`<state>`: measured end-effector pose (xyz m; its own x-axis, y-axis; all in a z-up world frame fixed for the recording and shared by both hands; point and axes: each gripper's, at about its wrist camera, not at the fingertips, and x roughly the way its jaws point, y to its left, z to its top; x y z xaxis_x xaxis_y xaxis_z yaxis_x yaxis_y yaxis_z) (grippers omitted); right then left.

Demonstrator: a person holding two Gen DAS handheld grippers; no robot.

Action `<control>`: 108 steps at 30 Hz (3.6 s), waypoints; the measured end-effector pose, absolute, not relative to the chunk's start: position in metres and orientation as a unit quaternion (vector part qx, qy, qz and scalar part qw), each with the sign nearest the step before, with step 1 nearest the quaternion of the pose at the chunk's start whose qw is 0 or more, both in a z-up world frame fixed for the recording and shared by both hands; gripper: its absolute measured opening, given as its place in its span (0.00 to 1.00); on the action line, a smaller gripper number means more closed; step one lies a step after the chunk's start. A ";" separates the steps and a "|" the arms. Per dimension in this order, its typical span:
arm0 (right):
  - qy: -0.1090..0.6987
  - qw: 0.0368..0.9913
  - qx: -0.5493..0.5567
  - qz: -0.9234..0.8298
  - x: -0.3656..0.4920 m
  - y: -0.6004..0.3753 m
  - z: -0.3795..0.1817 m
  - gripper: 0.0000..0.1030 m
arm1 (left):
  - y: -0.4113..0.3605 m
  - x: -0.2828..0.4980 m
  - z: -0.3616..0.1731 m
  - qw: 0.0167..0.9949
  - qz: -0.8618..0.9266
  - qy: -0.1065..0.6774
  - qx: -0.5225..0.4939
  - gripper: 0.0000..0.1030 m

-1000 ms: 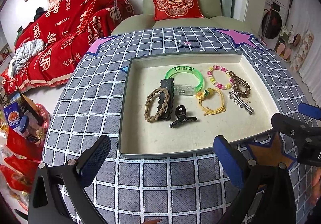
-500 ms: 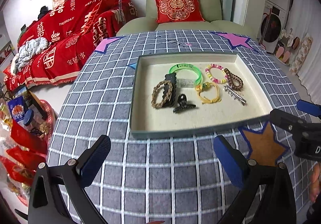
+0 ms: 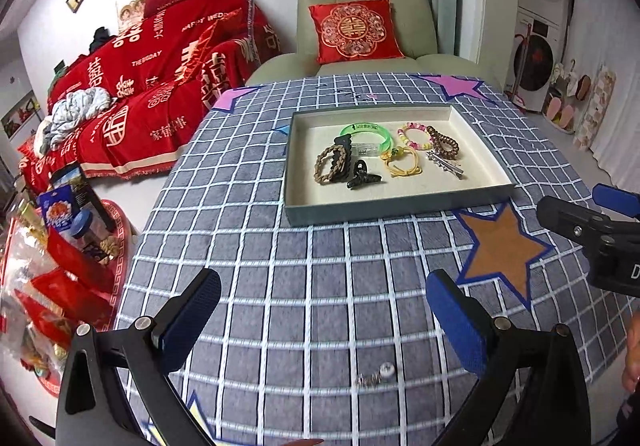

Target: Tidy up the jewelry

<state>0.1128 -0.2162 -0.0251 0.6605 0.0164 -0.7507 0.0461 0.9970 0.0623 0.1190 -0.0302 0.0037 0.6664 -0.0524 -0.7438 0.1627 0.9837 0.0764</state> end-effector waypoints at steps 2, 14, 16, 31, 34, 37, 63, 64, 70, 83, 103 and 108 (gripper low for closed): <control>0.404 0.914 0.033 -0.011 0.100 -0.214 -0.021 1.00 | -0.026 0.109 0.007 0.912 -0.057 0.402 0.063 1.00; 0.375 0.926 0.013 -0.027 0.035 -0.210 -0.015 1.00 | -0.017 0.060 0.011 0.920 -0.046 0.384 0.060 1.00; 0.372 0.928 0.017 -0.034 0.026 -0.211 -0.016 1.00 | -0.015 0.054 0.012 0.922 -0.046 0.382 0.053 1.00; 0.325 0.943 0.010 -0.071 -0.004 -0.201 -0.004 1.00 | -0.009 0.036 0.016 0.929 -0.033 0.365 0.050 1.00; 0.323 0.944 0.014 -0.074 -0.004 -0.203 -0.003 1.00 | -0.010 0.034 0.019 0.933 -0.032 0.355 0.051 1.00; 0.320 0.944 0.019 -0.077 -0.005 -0.206 -0.002 1.00 | -0.012 0.032 0.021 0.936 -0.031 0.348 0.053 1.00; 0.309 0.947 0.011 -0.084 -0.007 -0.211 0.003 1.00 | -0.019 0.034 0.022 0.938 -0.031 0.342 0.053 1.00; 0.309 0.947 0.011 -0.084 -0.007 -0.211 0.004 1.00 | -0.019 0.034 0.022 0.938 -0.031 0.342 0.052 1.00; 0.309 0.947 0.012 -0.084 -0.007 -0.211 0.004 1.00 | -0.020 0.034 0.022 0.938 -0.031 0.342 0.053 1.00; 0.309 0.947 0.011 -0.084 -0.006 -0.211 0.004 1.00 | -0.020 0.034 0.022 0.938 -0.031 0.342 0.053 1.00; 0.310 0.947 0.012 -0.083 -0.007 -0.211 0.003 1.00 | -0.020 0.033 0.022 0.937 -0.032 0.343 0.053 1.00; 0.309 0.947 0.012 -0.084 -0.007 -0.210 0.003 1.00 | -0.020 0.033 0.022 0.938 -0.031 0.342 0.053 1.00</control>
